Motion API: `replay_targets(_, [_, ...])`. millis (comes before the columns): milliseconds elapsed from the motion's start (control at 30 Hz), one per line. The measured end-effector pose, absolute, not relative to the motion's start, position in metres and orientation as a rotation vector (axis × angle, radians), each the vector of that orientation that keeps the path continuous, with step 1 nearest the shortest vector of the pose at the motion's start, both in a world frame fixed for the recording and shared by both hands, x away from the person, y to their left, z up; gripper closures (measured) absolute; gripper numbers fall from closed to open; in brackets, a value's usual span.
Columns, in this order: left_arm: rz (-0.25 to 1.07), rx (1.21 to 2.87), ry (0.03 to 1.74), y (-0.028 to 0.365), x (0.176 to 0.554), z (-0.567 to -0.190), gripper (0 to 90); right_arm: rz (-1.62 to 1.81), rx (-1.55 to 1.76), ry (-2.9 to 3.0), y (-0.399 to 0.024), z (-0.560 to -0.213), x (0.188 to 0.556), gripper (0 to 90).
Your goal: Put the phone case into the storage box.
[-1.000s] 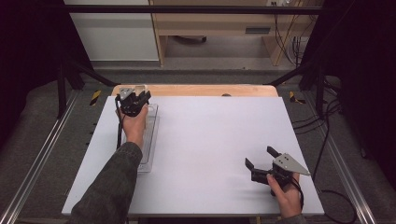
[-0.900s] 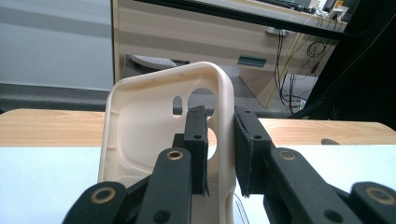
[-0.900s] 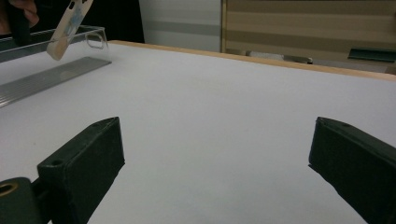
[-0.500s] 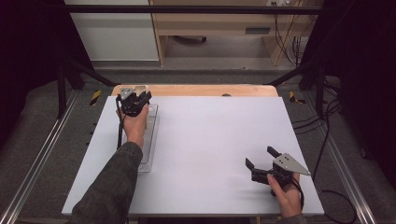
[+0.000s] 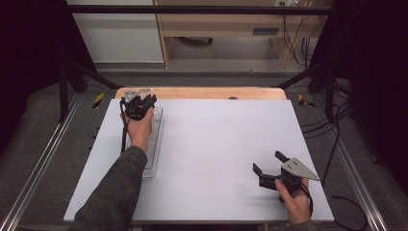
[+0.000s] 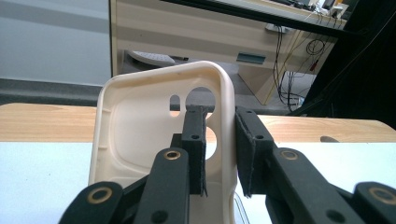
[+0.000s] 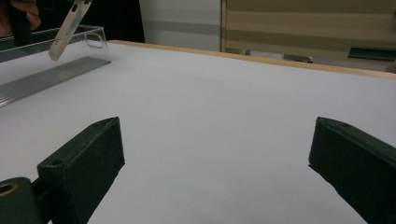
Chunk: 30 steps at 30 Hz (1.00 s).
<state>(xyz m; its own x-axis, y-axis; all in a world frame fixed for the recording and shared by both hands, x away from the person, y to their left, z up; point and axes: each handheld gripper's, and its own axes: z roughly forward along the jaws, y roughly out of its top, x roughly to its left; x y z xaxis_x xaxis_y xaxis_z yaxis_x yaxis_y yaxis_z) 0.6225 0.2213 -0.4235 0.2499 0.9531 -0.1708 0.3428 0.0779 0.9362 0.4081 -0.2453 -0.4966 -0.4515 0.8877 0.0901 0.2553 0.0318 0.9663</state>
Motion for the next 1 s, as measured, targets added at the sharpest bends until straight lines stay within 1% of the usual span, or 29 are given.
replay_targets(633, [0.711, 1.486, 1.302, 0.2206, 0.6257, -0.4284, 72.3, 1.45, 1.162, 1.754, -0.2453, -0.497, 0.408, 3.2])
replay_targets(1000, [0.706, 1.487, 1.302, 0.2199, 0.6263, -0.4294, 73.0, 1.451, 1.163, 1.753, -0.2454, -0.4969, 0.4079, 3.2])
